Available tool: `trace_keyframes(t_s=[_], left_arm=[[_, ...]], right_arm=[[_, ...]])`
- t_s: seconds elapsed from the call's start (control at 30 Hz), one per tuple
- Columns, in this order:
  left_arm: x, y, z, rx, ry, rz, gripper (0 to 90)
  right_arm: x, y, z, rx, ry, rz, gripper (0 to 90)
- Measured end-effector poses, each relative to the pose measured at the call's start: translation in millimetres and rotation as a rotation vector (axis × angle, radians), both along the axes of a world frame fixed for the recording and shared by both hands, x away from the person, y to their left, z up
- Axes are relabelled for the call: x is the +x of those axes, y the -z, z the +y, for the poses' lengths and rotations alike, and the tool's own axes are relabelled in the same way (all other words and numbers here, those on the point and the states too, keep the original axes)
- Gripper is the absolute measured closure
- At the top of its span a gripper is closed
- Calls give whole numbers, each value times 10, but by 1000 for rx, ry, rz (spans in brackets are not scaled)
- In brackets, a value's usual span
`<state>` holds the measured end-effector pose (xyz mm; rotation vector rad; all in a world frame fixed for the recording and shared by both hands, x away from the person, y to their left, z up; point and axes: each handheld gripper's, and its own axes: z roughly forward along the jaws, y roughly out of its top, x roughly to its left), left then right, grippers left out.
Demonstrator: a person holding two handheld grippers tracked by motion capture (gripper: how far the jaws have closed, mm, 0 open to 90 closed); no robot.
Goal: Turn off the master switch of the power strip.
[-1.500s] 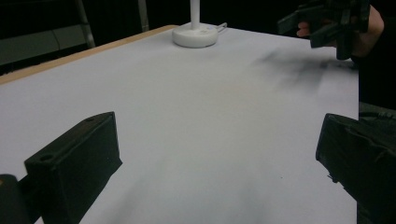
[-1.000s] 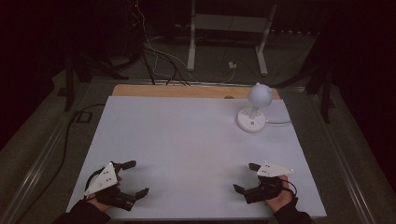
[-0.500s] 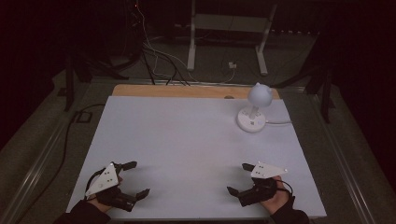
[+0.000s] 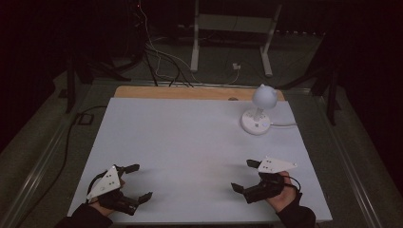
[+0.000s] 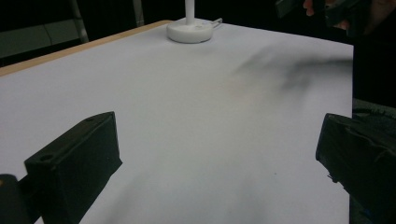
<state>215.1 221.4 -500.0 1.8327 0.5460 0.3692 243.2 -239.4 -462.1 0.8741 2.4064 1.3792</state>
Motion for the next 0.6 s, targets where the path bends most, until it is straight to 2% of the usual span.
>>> trace_keyframes(t_s=[0.23,0.47,0.6], left_arm=[[-6,-4,4,2,-1,-2,3],[-6,-5,3,2,1,-2,3],[-4,-5,4,-2,0,1,3]], right_arm=[[72,-140,-15,9,10,-39,18],[171,-245,-63,7,27,-47,0],[241,-317,-122,18,54,-68,0]])
